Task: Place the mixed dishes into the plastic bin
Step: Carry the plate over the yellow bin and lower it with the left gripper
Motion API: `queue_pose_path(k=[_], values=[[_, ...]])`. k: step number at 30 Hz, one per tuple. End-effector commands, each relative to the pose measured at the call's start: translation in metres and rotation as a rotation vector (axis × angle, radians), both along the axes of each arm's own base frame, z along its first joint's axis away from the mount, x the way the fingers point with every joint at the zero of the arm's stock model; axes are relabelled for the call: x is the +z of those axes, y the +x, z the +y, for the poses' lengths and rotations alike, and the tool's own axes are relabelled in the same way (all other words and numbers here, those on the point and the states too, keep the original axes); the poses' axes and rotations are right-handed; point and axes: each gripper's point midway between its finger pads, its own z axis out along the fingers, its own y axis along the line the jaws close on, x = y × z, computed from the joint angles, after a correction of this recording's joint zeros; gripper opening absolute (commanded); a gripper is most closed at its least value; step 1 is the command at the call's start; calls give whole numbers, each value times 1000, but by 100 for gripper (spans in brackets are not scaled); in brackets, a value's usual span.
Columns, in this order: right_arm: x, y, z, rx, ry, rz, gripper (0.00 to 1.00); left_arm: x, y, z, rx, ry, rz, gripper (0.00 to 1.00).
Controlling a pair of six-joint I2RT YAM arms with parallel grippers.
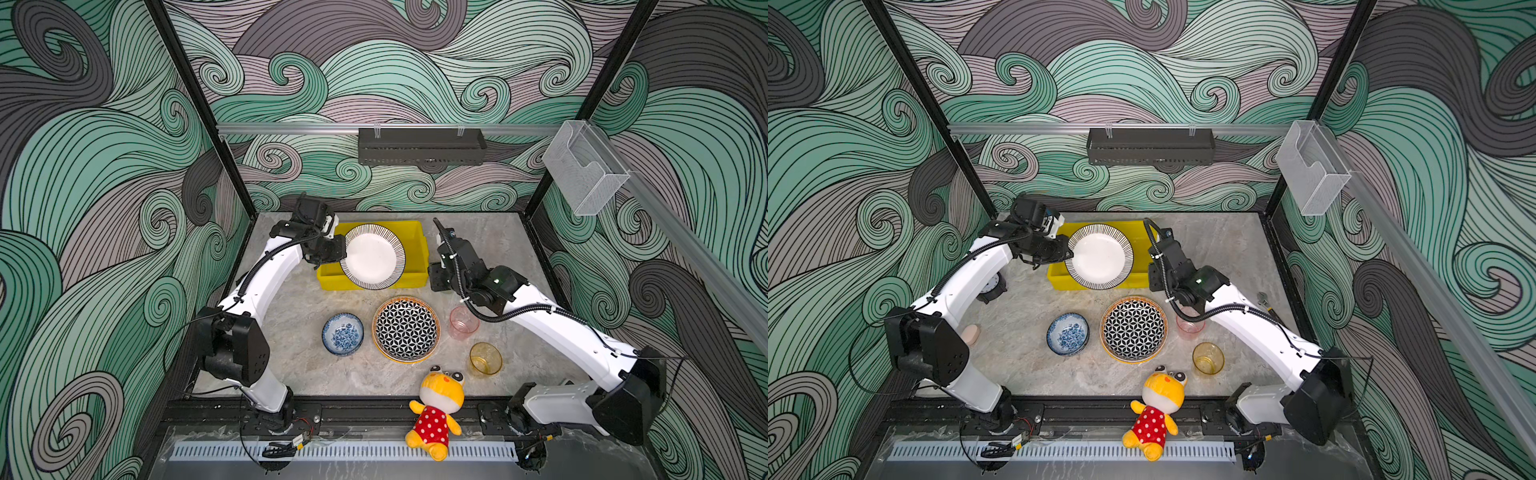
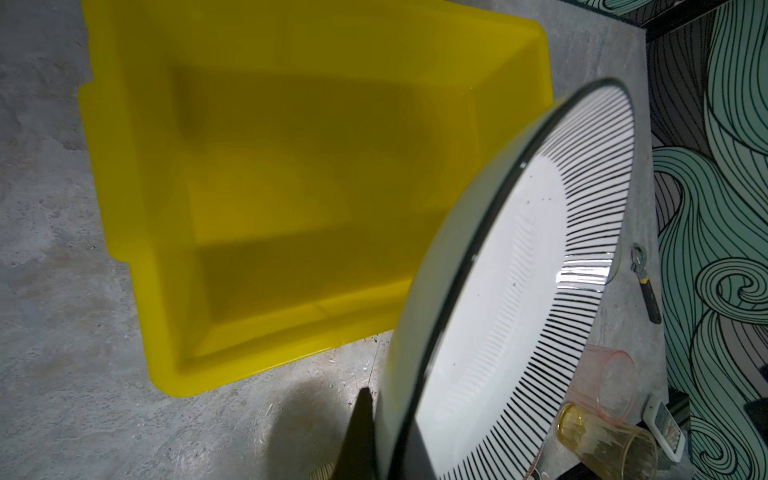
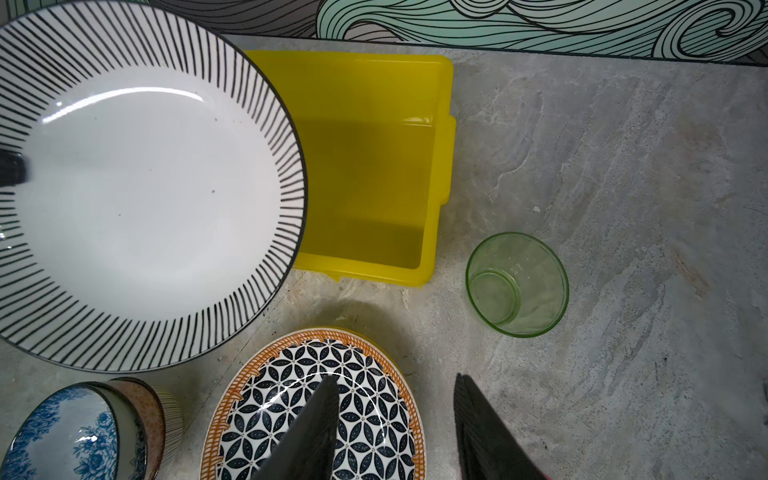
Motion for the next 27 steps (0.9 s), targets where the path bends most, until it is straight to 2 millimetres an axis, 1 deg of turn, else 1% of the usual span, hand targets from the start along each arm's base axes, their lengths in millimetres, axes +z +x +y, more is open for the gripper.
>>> queue_pose_path(k=[1,7,16,20,27], values=[[13,6,7,4,15,-29,47,41,24,-3,2,-88,-131,0],[14,10,11,9,15,-32,47,36,43,6,57,-108,-137,0],[15,12,11,10,9,-39,47,25,69,16,120,-117,-139,0],[16,13,13,7,18,-40,47,18,79,21,149,-119,-134,0],[18,15,16,11,23,-41,46,0,97,22,201,-156,-99,0]])
